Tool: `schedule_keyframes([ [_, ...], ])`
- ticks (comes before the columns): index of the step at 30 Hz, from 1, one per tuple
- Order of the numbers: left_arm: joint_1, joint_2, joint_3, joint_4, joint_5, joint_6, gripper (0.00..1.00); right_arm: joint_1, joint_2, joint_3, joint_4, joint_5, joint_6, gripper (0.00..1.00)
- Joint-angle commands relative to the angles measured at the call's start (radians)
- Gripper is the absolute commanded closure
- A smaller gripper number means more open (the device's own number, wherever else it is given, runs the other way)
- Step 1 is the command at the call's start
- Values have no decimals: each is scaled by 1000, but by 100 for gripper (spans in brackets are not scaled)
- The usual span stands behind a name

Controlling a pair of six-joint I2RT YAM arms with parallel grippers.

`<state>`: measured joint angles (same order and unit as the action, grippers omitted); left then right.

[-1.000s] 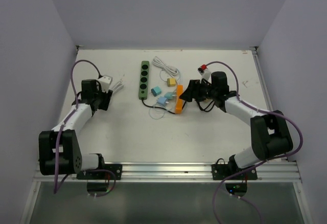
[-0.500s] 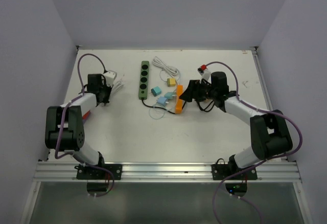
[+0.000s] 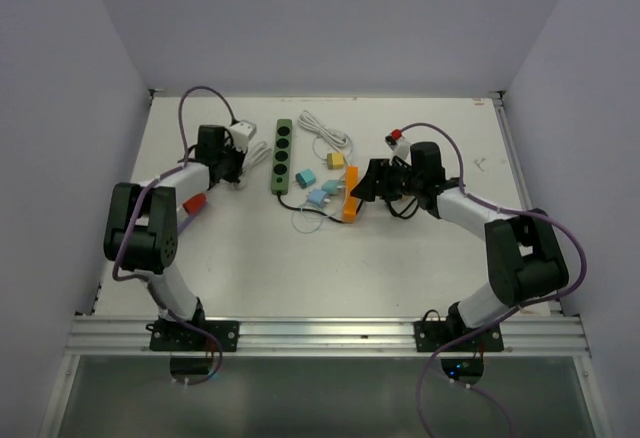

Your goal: Pull the plug off the socket

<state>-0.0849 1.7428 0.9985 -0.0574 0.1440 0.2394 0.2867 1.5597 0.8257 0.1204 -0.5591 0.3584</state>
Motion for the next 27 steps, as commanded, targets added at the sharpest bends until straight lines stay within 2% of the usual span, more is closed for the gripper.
schedule_keyframes([
  [1,-91,76,190,61,60,-81,100,-6,-9,7,5,10,-3,23],
  [6,-177,181,347,59,16,-158,100,-3,-4,10,-2,19,-7,23],
  [7,-184,201,354,62,26,-166,98,-4,-1,12,-5,22,-9,23],
  [9,-199,208,362,83,32,-179,87,-4,5,13,-7,22,-9,23],
  [12,-207,190,344,119,48,-183,54,-4,11,16,-8,22,-10,23],
  [13,-207,170,338,125,31,-178,37,-4,14,16,-8,21,-10,23],
  [14,-207,158,335,134,26,-170,9,-4,16,16,-8,21,-12,23],
  [15,-207,146,330,136,25,-155,0,-3,17,18,-11,21,-12,23],
  [19,-205,88,350,108,14,-126,0,-4,22,23,-10,13,-1,23],
  [22,-205,-11,316,151,9,-144,0,5,16,35,-10,11,8,24],
  [27,-187,-182,289,117,-138,-230,0,66,14,110,-88,63,-15,24],
])
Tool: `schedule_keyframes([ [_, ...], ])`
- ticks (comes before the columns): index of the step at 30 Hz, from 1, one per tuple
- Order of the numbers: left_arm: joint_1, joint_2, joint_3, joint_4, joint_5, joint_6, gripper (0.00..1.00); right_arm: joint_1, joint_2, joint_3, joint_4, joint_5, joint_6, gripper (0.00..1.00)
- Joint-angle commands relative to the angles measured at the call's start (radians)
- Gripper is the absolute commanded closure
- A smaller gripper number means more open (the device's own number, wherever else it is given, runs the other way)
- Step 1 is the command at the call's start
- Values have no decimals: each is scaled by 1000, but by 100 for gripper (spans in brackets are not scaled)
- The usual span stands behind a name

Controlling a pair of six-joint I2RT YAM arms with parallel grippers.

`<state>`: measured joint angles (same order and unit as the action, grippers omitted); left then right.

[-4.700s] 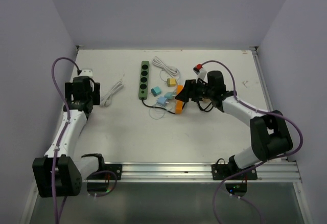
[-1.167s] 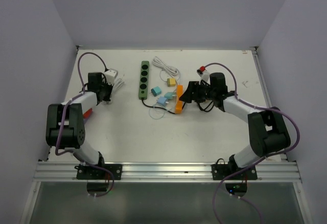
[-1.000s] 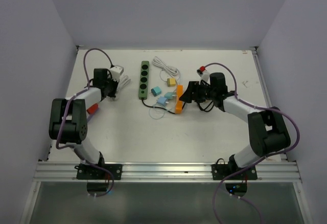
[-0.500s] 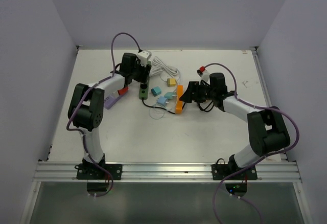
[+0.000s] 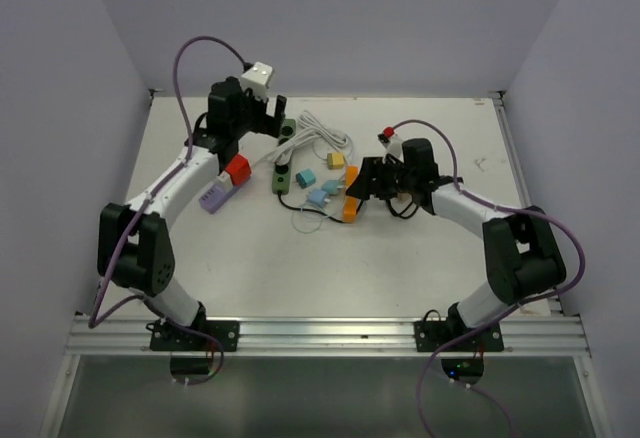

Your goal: Pull the plug off the socket

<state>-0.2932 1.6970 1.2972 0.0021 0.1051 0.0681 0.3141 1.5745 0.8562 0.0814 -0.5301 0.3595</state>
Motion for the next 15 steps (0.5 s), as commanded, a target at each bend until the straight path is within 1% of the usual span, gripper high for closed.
schedule_keyframes([
  [1,29,-154,-15,36,-110,-59,0,61,-1,92,-58,53,-13,24],
  [2,48,-166,-19,-37,-148,-59,0,71,-1,102,-61,59,-8,24],
  [3,60,-177,-24,-74,-174,-117,0,82,1,125,-72,62,-5,24],
  [4,77,-181,-24,-114,-189,-132,0,103,5,139,-77,67,-2,24],
  [5,130,-180,-29,-195,-164,-146,0,114,7,153,-78,70,-2,24],
  [6,167,-165,-38,-238,-124,-190,0,126,10,176,-103,71,-5,24],
  [7,211,-154,-47,-276,-4,-206,0,146,19,187,-106,71,-10,24],
  [8,289,-151,-71,-289,48,-211,0,151,21,196,-109,62,-10,24],
  [9,331,-146,-126,-289,85,-209,0,151,24,204,-106,55,-11,24],
  [10,354,-152,-153,-294,119,-170,0,151,25,205,-104,47,-13,24],
  [11,371,-164,-185,-269,114,-154,0,152,24,210,-104,47,-16,24],
  [13,371,-227,-287,-229,107,-117,0,151,21,211,-118,50,-33,23],
  [14,371,-255,-329,-159,105,-108,0,151,19,213,-124,48,-42,23],
  [15,373,-296,-385,-145,101,-88,0,151,18,213,-135,50,-48,23],
])
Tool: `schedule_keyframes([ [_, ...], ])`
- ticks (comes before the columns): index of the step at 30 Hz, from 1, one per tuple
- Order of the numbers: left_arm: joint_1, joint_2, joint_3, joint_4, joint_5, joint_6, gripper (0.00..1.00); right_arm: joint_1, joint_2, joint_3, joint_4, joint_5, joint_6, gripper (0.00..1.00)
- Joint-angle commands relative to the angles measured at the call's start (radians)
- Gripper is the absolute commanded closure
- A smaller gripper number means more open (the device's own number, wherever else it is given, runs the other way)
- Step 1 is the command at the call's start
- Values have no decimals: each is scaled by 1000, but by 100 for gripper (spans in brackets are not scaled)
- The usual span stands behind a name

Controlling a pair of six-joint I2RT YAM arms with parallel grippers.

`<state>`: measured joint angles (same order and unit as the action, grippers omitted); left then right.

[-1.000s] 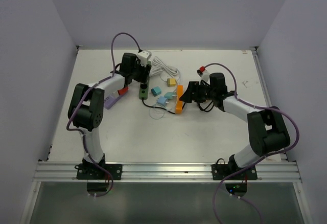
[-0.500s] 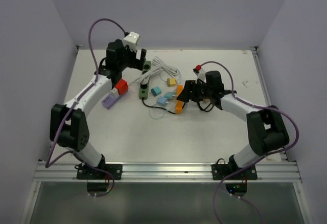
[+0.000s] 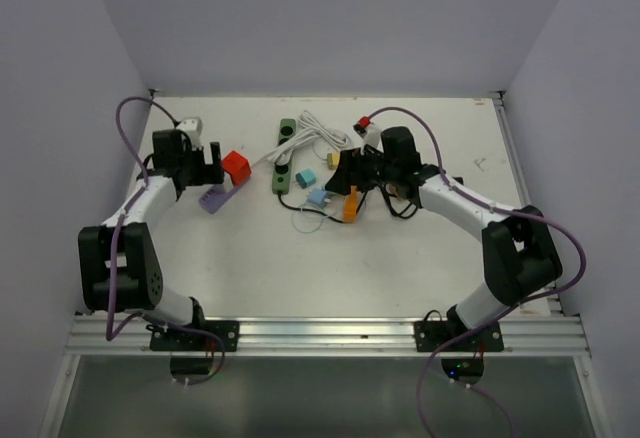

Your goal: Pull the plug off the socket

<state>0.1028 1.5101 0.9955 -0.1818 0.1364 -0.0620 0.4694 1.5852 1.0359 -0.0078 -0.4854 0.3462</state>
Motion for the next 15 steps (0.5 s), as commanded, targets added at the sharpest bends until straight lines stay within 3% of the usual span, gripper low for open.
schedule_keyframes([
  [1,-23,-122,-98,47,43,51,0,-5,6,33,-50,10,-51,23],
  [15,-25,-65,-133,39,224,229,0,-9,45,-8,-9,-10,-49,23],
])
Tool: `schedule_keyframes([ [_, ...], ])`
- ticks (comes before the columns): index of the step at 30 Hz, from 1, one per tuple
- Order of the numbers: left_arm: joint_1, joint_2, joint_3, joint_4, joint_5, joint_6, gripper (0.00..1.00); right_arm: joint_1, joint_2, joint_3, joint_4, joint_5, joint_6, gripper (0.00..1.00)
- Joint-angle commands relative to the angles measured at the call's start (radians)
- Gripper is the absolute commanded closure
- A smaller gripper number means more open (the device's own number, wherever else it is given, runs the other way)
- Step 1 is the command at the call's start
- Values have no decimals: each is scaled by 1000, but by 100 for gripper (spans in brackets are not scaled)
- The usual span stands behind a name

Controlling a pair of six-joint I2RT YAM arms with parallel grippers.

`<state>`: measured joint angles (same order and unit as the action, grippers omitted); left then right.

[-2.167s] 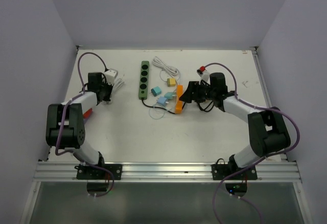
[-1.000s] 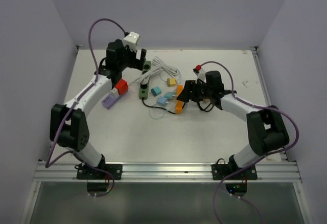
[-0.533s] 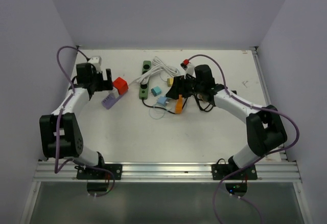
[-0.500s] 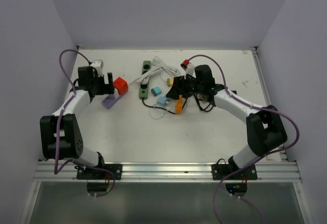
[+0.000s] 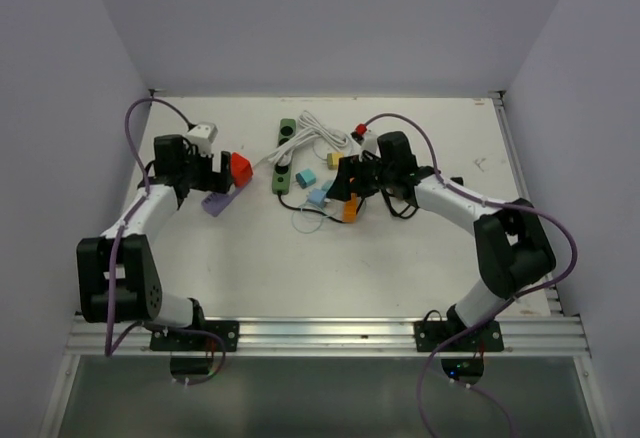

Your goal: Pull the plug off the socket

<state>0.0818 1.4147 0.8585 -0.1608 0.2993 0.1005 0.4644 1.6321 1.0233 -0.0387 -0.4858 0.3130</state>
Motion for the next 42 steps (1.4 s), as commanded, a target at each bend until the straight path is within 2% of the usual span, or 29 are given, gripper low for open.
schedule_keyframes([
  [1,-4,36,7,14,55,73,0,-6,-3,4,22,-10,-15,23],
  [5,-5,64,-3,50,89,87,0,-13,-2,-3,26,-17,-14,23],
  [9,-22,118,46,15,78,108,0,-17,3,-3,28,-19,-14,23],
  [21,-28,190,114,-11,81,45,1,-18,8,-14,25,-2,-17,22],
  [32,-30,165,134,-63,72,59,41,-20,14,-9,16,0,-20,22],
  [38,-63,90,109,-89,54,50,51,-18,17,-5,14,6,-17,23],
  [42,-140,50,97,-101,41,19,53,-18,11,-2,14,3,-14,23],
])
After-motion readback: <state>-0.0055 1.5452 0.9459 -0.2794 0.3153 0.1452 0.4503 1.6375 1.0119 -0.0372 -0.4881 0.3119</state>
